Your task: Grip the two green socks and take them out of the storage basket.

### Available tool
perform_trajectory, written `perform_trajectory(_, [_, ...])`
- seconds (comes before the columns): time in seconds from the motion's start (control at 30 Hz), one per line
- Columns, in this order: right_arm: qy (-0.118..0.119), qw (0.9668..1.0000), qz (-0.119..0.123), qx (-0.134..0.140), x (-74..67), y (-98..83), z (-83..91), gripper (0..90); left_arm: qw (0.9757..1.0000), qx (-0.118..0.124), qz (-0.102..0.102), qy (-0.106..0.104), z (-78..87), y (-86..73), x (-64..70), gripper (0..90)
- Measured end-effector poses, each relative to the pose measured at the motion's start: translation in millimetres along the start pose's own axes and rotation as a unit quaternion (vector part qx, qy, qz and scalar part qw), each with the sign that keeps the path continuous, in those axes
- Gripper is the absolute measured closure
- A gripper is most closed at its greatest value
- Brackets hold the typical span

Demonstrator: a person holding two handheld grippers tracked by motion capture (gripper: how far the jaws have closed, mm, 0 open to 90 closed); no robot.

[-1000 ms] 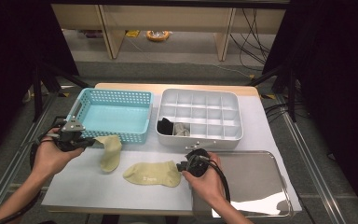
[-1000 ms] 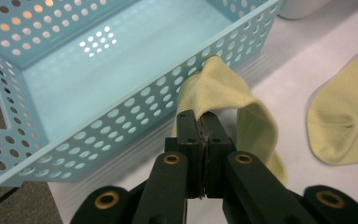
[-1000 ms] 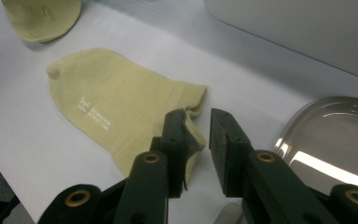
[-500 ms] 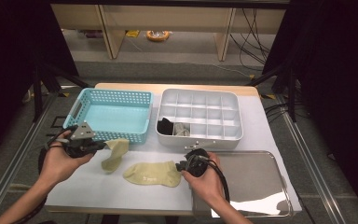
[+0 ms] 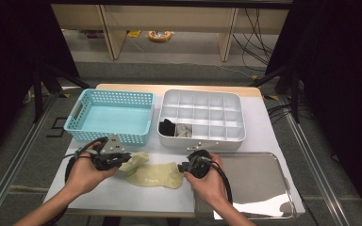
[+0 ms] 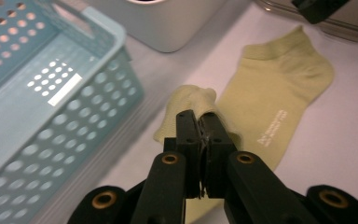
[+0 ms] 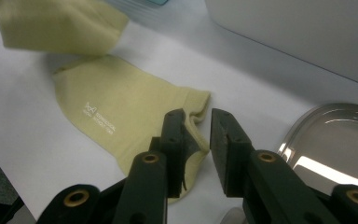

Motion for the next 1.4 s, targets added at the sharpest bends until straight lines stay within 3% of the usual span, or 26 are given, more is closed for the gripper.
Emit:
perform_trajectory(0.13, [0.001,1.0,-0.001,0.0,-0.2,-0.2,0.2,75.0,0.9999,0.0,-0.007,-0.013,-10.8,2.2,12.7,85.0])
perform_trajectory(0.53, [0.003,1.0,-0.001,0.002,-1.8,0.8,0.6,74.3,0.9991,0.002,-0.034,-0.025,-28.1,11.6,28.2,81.4])
perform_trajectory(0.73, [0.004,1.0,-0.002,0.004,-3.8,2.2,2.3,73.7,0.9977,-0.001,-0.054,-0.042,-37.3,15.4,39.5,79.6])
perform_trajectory(0.87, [0.004,1.0,0.0,0.008,-3.5,3.0,3.2,73.3,0.997,-0.003,-0.057,-0.053,-43.9,17.0,46.3,78.7])
perform_trajectory(0.9, [0.0,1.0,0.003,-0.005,-1.9,2.5,3.8,73.2,0.9967,-0.004,-0.06,-0.054,-44.8,17.5,47.3,78.5])
perform_trajectory(1.0, [0.0,1.0,0.0,-0.005,-2.0,2.0,3.6,73.0,0.9961,-0.005,-0.066,-0.059,-47.8,19.1,50.4,77.7])
perform_trajectory(1.23, [0.006,0.9999,-0.002,0.008,-4.3,2.8,3.9,72.6,0.9942,-0.005,-0.086,-0.064,-51.3,24.4,57.5,73.8])
perform_trajectory(1.27, [0.003,1.0,0.001,-0.004,-3.2,2.5,4.2,72.5,0.9945,-0.003,-0.082,-0.065,-51.0,24.9,58.3,72.5])
perform_trajectory(1.3, [0.003,1.0,0.0,0.0,-3.8,2.6,3.8,72.5,0.9942,-0.002,-0.087,-0.062,-50.0,25.8,57.3,71.4])
perform_trajectory(1.4, [0.01,0.9999,-0.004,0.004,-6.5,3.1,4.1,72.3,0.995,0.004,-0.078,-0.063,-46.8,26.2,56.4,67.9])
Point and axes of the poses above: each handheld gripper's, and its own axes: z roughly backward along the jaws, y roughly out of its top, x roughly to its right, the point moved 4 cm from there along -z, roughly forward along the jaws, and after that the axes turned 4 degrees about -y, right-handed, at the moved point
